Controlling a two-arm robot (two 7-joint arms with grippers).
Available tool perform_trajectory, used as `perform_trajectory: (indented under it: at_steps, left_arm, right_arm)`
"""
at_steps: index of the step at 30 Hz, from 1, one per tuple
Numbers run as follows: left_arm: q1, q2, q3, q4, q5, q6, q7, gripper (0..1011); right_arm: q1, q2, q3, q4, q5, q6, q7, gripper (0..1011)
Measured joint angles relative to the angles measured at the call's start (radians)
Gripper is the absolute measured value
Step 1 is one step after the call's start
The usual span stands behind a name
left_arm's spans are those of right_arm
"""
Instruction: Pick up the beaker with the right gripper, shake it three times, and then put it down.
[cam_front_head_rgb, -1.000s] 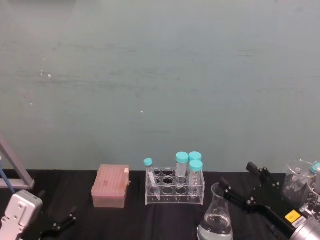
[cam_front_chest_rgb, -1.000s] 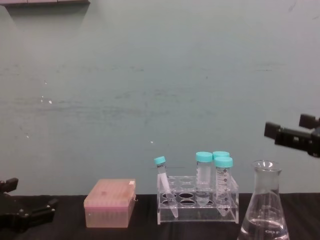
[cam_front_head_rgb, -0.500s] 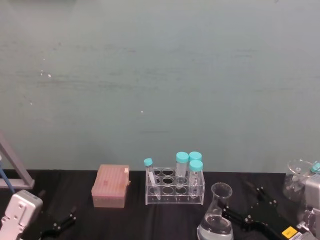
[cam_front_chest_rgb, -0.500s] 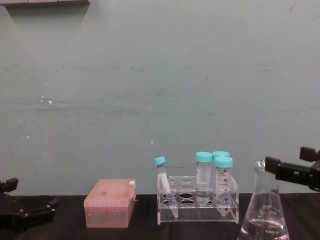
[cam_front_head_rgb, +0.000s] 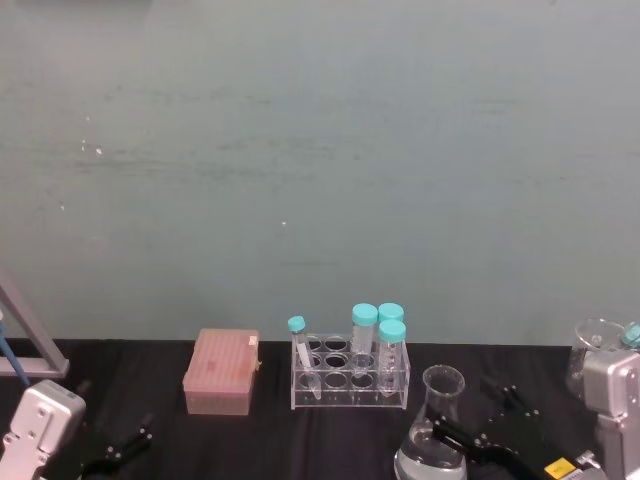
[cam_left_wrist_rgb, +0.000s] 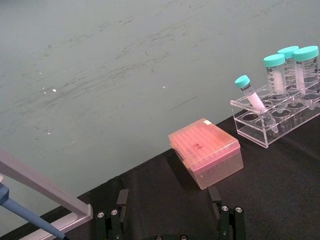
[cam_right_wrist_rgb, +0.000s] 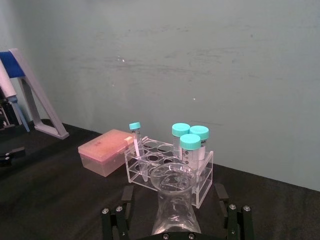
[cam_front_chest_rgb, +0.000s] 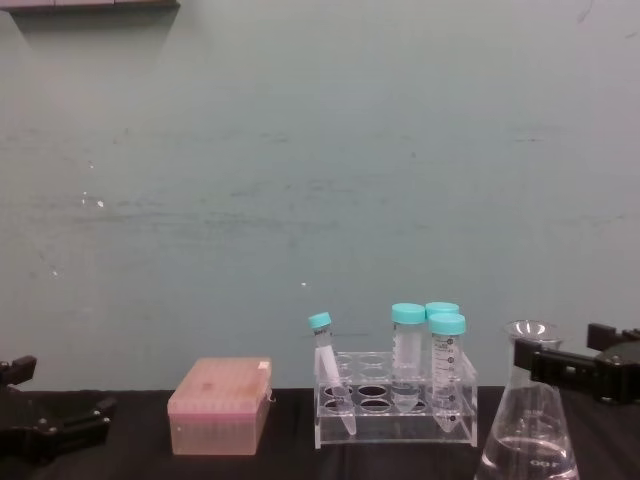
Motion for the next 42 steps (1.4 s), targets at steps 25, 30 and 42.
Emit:
perform_trajectory:
  at_steps: [25,30,42]
  left_arm:
    - [0.000,0.000,0.000,0.000,0.000,0.000,0.000,1000]
    - [0.000,0.000,0.000,0.000,0.000,0.000,0.000,1000]
    - [0.000,0.000,0.000,0.000,0.000,0.000,0.000,1000]
  right_arm:
    - [0.117,-0.118,-0.011,0.173,-0.081,0.016,0.030,1000]
    - [0.128,-0.133,-0.002,0.185,-0.090,0.017,0.038,1000]
    - [0.127,-0.157,0.018,0.193,-0.106,0.040,0.051,1000]
